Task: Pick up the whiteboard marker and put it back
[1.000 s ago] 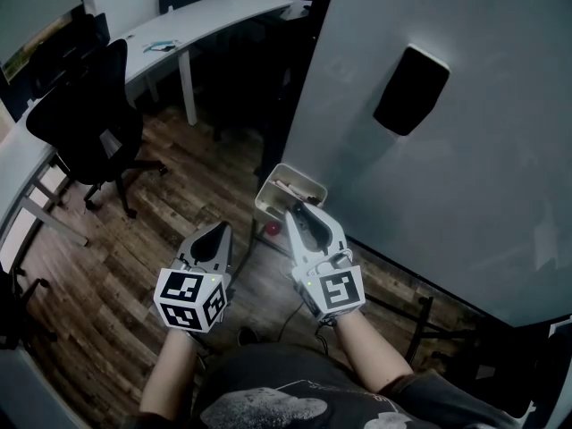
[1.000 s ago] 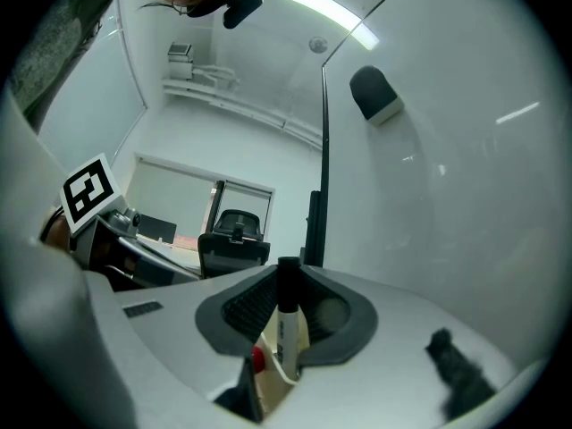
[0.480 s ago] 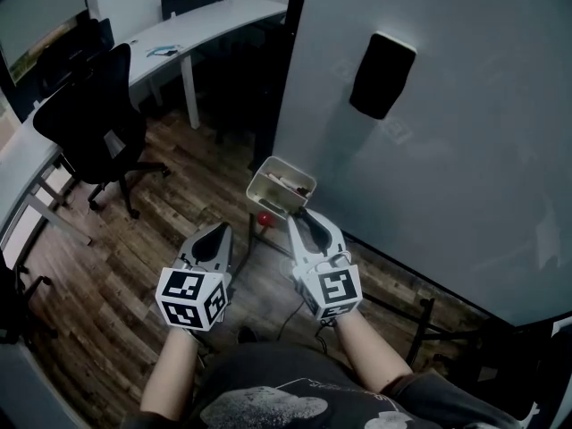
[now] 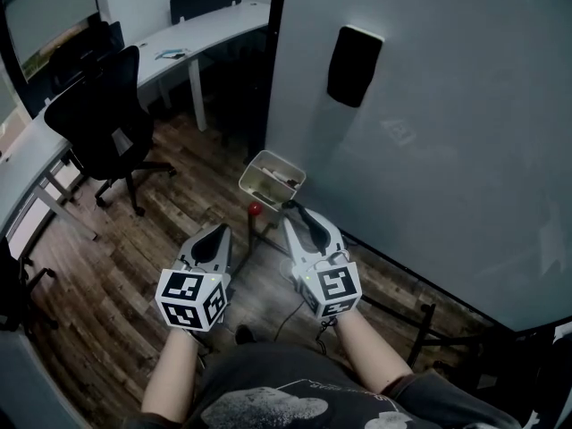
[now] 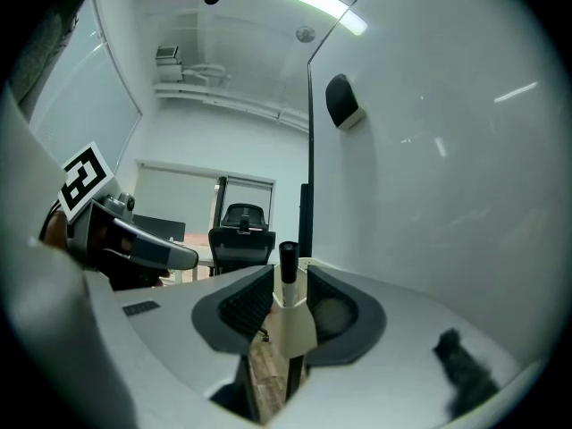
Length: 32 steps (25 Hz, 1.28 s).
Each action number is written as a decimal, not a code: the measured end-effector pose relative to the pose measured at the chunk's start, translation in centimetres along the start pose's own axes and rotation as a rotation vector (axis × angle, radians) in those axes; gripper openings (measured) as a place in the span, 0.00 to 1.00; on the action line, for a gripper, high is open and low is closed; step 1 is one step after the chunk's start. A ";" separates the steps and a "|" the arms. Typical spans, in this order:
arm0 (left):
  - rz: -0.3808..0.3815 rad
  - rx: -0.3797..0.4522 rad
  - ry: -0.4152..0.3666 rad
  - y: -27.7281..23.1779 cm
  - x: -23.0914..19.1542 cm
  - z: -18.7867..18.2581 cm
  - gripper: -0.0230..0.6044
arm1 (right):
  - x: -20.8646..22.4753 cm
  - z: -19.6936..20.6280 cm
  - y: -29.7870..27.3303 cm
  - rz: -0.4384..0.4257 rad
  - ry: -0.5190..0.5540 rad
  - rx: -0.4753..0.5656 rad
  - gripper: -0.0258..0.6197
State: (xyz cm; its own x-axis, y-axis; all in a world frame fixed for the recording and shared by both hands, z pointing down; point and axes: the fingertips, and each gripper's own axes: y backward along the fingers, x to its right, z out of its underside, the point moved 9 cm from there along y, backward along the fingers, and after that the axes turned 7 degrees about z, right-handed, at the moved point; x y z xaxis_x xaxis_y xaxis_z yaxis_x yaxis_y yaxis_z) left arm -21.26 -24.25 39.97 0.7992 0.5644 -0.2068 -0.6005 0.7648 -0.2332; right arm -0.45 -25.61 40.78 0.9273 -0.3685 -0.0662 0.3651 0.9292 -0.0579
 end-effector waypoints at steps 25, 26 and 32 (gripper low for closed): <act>-0.152 0.019 0.027 8.8 24.6 8.1 0.06 | 7.9 3.6 25.4 -0.156 -0.076 -0.024 0.09; -0.161 0.014 0.031 9.3 25.3 8.5 0.06 | 7.9 3.8 26.0 -0.164 -0.081 -0.031 0.09; -0.195 0.009 0.047 11.8 28.0 9.8 0.06 | 7.3 4.4 27.8 -0.193 -0.093 -0.041 0.08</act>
State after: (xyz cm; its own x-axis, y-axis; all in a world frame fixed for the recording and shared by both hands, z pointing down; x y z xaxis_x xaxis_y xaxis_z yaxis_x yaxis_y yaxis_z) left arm -5.72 3.60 40.73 0.8982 0.3902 -0.2025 -0.4338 0.8613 -0.2644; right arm 16.83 -2.36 43.03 0.8448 -0.5335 0.0418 0.5348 0.8389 -0.1012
